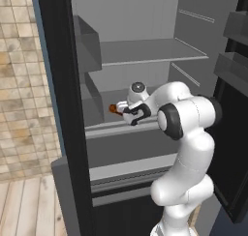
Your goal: Place one eggplant and one chicken drumstick in each tupperware on the nearby counter, to pack two identical lunches.
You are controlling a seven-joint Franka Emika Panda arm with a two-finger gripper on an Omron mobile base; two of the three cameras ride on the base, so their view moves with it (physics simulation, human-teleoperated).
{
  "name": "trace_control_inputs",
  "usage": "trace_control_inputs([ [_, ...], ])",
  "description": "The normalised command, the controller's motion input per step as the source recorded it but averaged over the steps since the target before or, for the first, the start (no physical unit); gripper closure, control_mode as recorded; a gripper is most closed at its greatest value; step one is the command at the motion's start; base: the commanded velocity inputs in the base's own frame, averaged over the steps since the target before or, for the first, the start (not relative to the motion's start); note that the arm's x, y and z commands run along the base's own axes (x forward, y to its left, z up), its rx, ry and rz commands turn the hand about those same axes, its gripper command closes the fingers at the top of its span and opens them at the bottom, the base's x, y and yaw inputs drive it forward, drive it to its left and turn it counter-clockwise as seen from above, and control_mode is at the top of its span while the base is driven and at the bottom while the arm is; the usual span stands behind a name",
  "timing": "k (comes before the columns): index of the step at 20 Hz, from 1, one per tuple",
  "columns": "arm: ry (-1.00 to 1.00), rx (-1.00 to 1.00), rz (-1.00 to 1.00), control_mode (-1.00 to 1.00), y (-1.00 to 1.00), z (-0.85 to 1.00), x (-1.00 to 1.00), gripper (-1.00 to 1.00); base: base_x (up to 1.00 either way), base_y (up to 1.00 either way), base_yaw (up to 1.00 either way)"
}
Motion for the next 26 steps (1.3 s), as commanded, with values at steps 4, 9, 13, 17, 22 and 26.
trace_control_inputs([
  [4, 0.0, 0.01, 0.0, -1.0, -0.6, 0.01, -1.0, 1.0, 0.0, 0.0, 0.0],
  [9, 0.0, 0.01, 0.0, -1.0, -0.63, 0.46, -0.98, 1.0, 0.0, 0.0, 0.0],
  [13, 0.01, 0.0, 0.0, -1.0, -0.41, 0.83, -0.99, 1.0, 0.0, 0.0, 0.0],
  [17, 0.09, 0.0, 0.0, -1.0, -0.25, 0.84, -0.97, 1.0, 0.0, 0.0, 0.0],
  [22, 0.03, 0.0, 0.0, -1.0, -0.06, 0.83, -1.0, 1.0, 0.0, 0.0, 0.0],
  [26, 0.0, 0.0, 0.01, -1.0, 0.05, 0.57, -1.0, 1.0, 0.0, 0.0, 0.0],
])
